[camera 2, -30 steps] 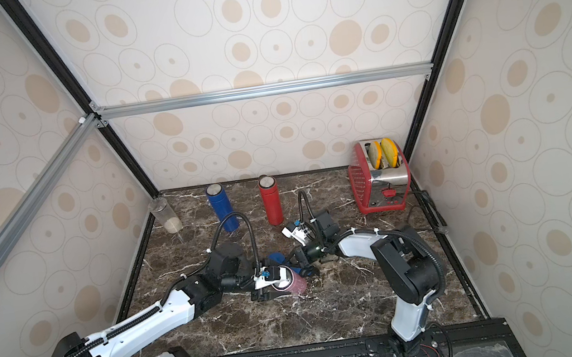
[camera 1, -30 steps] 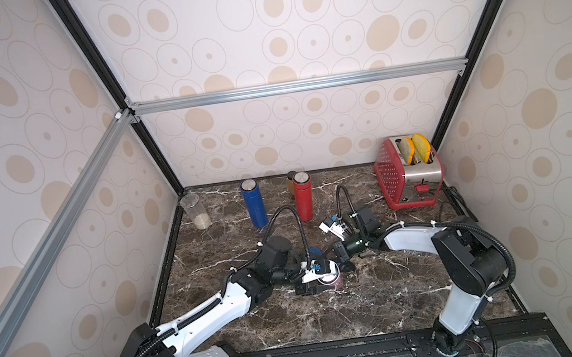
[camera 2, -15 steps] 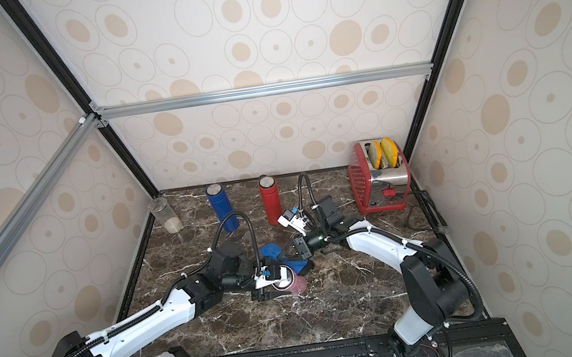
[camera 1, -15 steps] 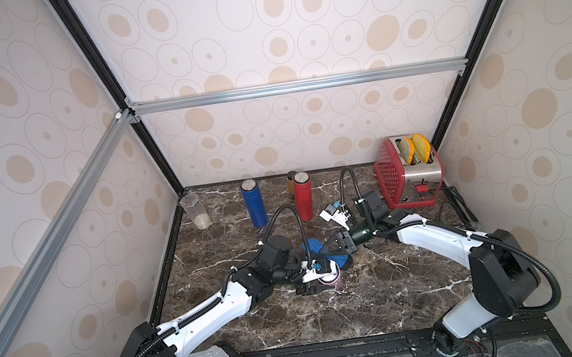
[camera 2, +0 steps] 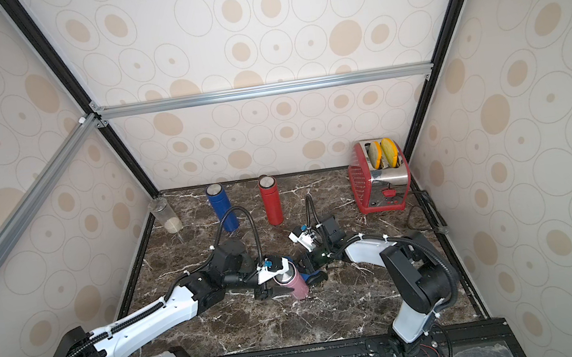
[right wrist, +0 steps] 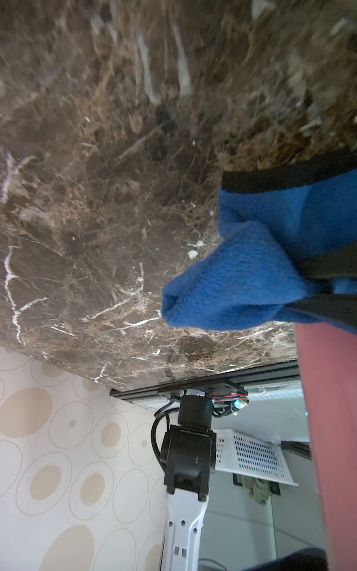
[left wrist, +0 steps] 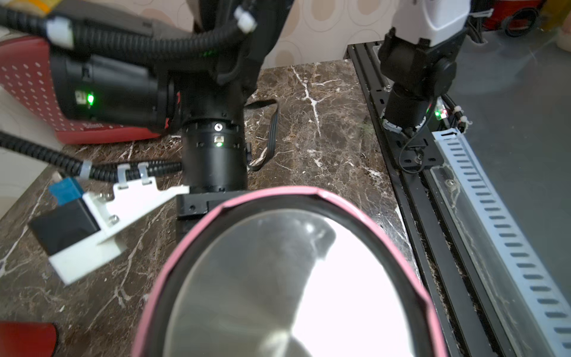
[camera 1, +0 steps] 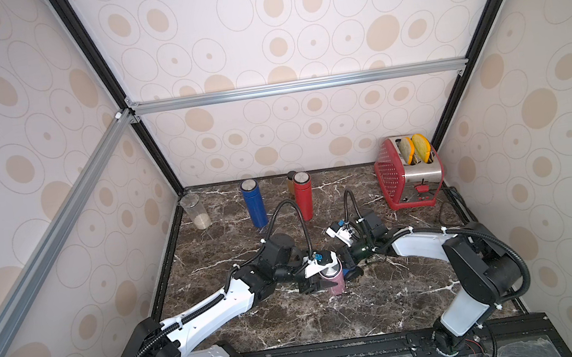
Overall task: Wipe the surface of the thermos
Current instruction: Wipe the dirt from the surface of the thermos.
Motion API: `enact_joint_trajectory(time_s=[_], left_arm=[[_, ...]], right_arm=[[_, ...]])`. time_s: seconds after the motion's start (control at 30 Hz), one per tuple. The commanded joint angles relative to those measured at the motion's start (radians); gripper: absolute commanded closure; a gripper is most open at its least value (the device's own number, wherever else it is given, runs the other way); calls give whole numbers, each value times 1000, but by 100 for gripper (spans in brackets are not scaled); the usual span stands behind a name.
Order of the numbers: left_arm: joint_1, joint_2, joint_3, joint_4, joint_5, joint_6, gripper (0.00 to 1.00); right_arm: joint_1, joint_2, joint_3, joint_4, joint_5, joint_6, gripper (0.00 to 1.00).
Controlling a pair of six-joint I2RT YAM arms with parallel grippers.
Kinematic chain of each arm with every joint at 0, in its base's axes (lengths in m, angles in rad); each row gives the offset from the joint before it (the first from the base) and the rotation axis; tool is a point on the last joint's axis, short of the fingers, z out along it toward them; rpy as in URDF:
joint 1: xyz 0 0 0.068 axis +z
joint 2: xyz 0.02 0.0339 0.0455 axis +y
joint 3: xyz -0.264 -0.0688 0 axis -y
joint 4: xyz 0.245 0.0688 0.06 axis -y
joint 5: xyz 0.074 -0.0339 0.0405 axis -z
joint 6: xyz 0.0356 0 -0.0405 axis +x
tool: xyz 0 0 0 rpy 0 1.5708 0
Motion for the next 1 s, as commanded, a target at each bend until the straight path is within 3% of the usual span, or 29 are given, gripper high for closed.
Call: enact_joint_trajectory(time_s=[0.0, 0.13, 0.33, 0.63, 0.97], left_arm=[[12, 32, 32, -54, -181, -132, 55], [11, 38, 92, -117, -248, -241, 55], [-5, 13, 85, -76, -294, -360, 53], [-11, 39, 24, 107, -283, -443, 52], [-36, 84, -71, 352, -260, -455, 51]], right_arm=[[22, -143, -12, -175, 56, -31, 100], [22, -291, -48, -183, 140, 27, 100], [23, -403, -168, -25, 168, 148, 100], [22, -342, -320, 240, 178, 246, 100], [22, -326, -353, 289, 200, 261, 100]])
